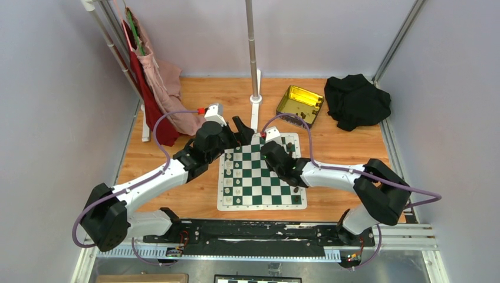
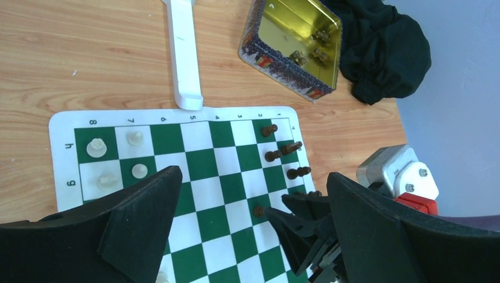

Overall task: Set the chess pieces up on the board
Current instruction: Place the chess piece on the chessboard, then move the chess piece to the chessboard.

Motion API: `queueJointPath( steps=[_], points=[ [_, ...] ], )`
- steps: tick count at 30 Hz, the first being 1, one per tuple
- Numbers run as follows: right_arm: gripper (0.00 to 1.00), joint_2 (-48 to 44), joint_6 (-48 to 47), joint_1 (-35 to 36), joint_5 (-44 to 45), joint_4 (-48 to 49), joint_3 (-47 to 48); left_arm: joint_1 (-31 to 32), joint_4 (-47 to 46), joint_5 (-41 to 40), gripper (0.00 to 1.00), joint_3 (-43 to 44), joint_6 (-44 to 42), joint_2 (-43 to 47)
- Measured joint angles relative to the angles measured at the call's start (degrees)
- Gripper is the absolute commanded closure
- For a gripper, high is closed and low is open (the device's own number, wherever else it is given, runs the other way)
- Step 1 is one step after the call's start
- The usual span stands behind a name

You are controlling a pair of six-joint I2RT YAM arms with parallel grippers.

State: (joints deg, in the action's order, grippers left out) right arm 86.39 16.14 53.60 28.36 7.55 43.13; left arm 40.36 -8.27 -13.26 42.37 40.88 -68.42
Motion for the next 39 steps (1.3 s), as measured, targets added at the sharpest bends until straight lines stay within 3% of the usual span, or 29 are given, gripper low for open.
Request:
queueJointPath(
  steps=[19,22,30,39],
  points=[
    [0.66,3.4,2.3,-3.0,-6.2,-2.0,0.6,0.4,-0.8,0.0,0.0,0.4,0.0,-1.5],
    [0.7,4.0,2.4,-3.3,-7.0,-2.0,0.6,0.4,-1.2,0.0,0.0,0.4,0.0,-1.8],
    [0.93,4.9,2.6,-3.9,-8.3,-1.7,0.6,0.4,-1.6,0.0,0.0,0.4,0.0,-2.4],
    [0.95,4.1,2.6,-4.0,-8.3,-1.6,0.6,0.4,-2.0,0.1,0.0,0.4,0.0,-3.0]
  ],
)
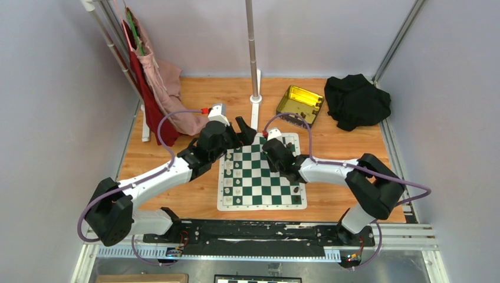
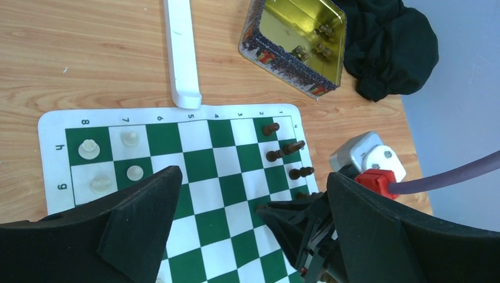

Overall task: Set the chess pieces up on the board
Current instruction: Move the chess piece to the chessboard.

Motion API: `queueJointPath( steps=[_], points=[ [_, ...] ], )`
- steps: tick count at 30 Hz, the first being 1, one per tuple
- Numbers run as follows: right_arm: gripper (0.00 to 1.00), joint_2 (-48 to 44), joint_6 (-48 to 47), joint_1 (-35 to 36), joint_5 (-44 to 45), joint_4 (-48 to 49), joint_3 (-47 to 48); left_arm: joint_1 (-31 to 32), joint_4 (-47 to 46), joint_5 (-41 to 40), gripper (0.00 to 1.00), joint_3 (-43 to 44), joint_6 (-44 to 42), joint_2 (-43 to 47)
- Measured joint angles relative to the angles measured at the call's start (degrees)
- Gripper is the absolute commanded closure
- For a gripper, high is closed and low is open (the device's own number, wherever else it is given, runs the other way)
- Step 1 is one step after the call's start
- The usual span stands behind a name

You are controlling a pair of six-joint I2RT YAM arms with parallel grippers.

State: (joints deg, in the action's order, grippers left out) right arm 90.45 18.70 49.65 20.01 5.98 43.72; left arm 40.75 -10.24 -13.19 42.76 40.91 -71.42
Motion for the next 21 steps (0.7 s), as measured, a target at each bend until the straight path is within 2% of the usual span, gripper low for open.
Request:
queueJointPath(
  steps=[21],
  points=[
    [0.96,-1.5,0.0,-6.9,1.0,0.9,-1.0,0.0,-0.5,0.4,0.0,0.0,0.0,-1.7]
  ],
)
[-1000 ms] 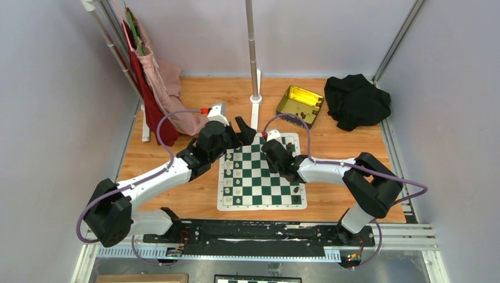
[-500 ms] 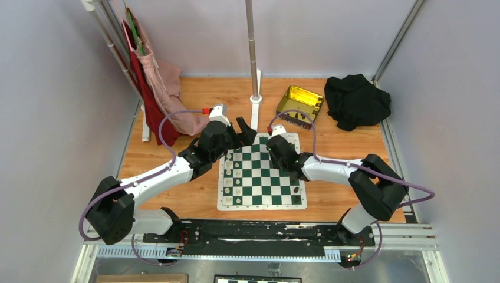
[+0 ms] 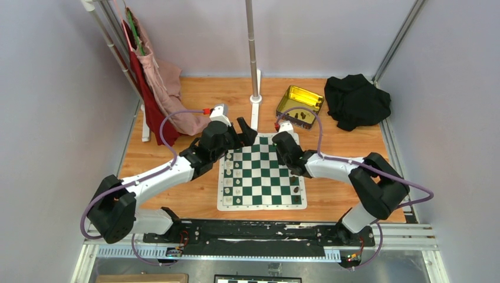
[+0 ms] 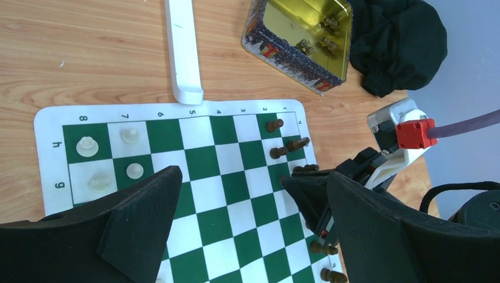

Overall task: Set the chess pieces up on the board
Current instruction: Move the chess piece to the chessboard.

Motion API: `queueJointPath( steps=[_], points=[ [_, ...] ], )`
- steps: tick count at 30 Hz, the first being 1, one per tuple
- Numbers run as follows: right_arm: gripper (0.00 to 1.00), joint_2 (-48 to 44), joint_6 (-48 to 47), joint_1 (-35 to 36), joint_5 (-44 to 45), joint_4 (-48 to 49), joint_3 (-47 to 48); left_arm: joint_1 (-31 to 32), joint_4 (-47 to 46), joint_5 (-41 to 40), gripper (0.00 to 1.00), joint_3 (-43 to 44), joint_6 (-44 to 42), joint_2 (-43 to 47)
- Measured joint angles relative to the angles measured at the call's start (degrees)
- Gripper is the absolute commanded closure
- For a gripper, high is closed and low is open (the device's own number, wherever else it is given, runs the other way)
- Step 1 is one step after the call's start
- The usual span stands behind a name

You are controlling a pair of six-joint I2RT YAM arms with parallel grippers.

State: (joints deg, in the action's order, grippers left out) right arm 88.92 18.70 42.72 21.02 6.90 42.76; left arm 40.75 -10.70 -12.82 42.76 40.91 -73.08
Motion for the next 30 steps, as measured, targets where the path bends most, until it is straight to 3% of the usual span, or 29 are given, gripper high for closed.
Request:
queueJointPath(
  steps=[14,16,21,30],
  points=[
    [0.94,2.1,0.0,-1.0,0.0,1.3,-0.2,0.0,-0.2,0.2,0.0,0.0,0.0,-0.5],
    [0.88,2.2,0.1,-1.1,0.0,1.6,-0.3,0.0,-0.3,0.2,0.0,0.0,0.0,-0.6],
    [0.59,2.2,0.1,-1.2,0.0,1.7,-0.3,0.0,-0.5,0.2,0.0,0.0,0.0,-0.6],
    [0.56,-1.0,-1.6,-1.2,-0.5,1.0,-0.3,0.3,-0.8,0.2,0.0,0.1,0.0,-0.6]
  ],
)
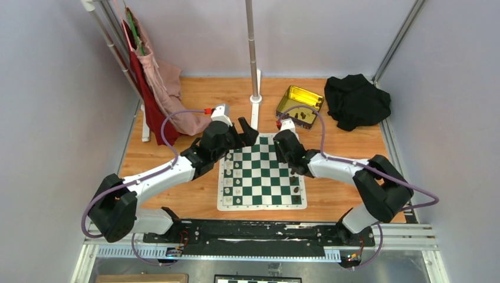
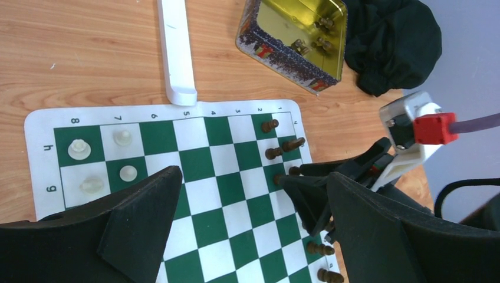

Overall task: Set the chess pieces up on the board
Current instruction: Move the chess piece to the chessboard, then pick up the chess piece from the storage box.

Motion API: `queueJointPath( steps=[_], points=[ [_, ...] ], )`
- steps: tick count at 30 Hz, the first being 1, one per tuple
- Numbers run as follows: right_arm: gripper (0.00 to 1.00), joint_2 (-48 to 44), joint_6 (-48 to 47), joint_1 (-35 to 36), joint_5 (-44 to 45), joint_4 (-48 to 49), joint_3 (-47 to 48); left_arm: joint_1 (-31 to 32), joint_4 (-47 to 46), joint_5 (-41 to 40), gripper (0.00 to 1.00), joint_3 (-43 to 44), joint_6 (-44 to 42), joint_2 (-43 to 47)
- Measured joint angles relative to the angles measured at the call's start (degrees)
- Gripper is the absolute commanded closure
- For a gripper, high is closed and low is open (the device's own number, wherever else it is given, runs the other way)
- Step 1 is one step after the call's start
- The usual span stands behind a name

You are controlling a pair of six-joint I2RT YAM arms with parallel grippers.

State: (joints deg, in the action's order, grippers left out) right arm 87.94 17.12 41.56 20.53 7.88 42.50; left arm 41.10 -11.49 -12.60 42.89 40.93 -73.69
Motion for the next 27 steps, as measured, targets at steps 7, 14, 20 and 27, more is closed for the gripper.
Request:
queueJointPath(
  steps=[7,14,20,27],
  points=[
    [0.58,-5.1,-2.0,0.0,-1.4,-3.4,3.5,0.3,0.0,0.0,0.0,1.5,0.0,0.0],
    [0.59,-4.4,-5.5,-3.0,-2.8,-5.1,14.1,0.3,0.0,-0.6,0.0,7.1,-1.6,-3.1],
    [0.59,6.4,-6.5,-14.5,-7.1,-5.4,27.3,-2.1,2.8,2.8,0.0,22.9,-3.5,-17.7],
    [0.57,26.3,-6.7,-23.3,-10.9,-14.6,50.8,-8.2,13.0,7.5,0.0,43.7,-4.3,-32.5]
  ],
)
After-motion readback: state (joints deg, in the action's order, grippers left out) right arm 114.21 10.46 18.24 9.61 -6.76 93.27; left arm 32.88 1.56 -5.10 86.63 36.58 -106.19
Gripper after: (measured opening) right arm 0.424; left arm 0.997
